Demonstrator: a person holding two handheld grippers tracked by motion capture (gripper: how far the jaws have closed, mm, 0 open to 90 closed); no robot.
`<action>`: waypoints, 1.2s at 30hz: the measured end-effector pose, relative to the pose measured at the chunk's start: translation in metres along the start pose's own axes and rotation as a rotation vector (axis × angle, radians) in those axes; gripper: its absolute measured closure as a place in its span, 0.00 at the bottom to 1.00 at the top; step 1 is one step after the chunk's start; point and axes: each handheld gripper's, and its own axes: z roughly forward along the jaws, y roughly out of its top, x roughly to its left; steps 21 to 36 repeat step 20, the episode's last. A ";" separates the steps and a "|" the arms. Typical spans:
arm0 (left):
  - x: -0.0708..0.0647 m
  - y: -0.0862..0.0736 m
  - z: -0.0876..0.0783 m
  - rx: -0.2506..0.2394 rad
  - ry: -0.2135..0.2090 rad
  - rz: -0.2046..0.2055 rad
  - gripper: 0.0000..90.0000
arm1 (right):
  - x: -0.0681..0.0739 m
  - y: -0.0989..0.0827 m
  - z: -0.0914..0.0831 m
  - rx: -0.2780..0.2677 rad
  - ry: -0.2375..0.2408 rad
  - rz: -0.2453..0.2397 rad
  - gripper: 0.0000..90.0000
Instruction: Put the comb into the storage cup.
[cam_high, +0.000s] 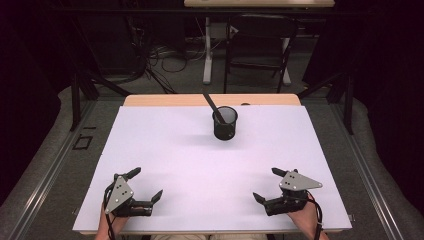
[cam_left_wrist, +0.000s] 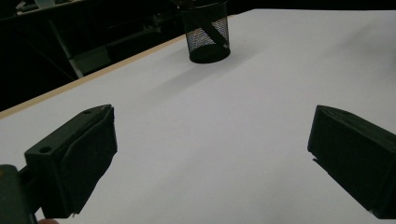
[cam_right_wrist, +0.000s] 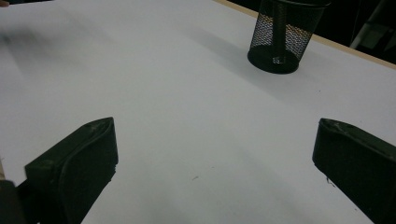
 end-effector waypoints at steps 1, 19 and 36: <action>0.000 0.000 0.000 0.000 0.000 0.000 0.02 | 0.000 0.000 -0.001 -0.003 -0.006 -0.001 0.00; 0.000 0.000 0.001 0.003 0.002 -0.002 0.02 | 0.002 -0.006 -0.008 -0.027 -0.012 -0.016 0.00; 0.000 0.000 0.002 0.004 0.000 -0.002 0.02 | 0.002 -0.006 -0.008 -0.024 -0.012 -0.017 0.00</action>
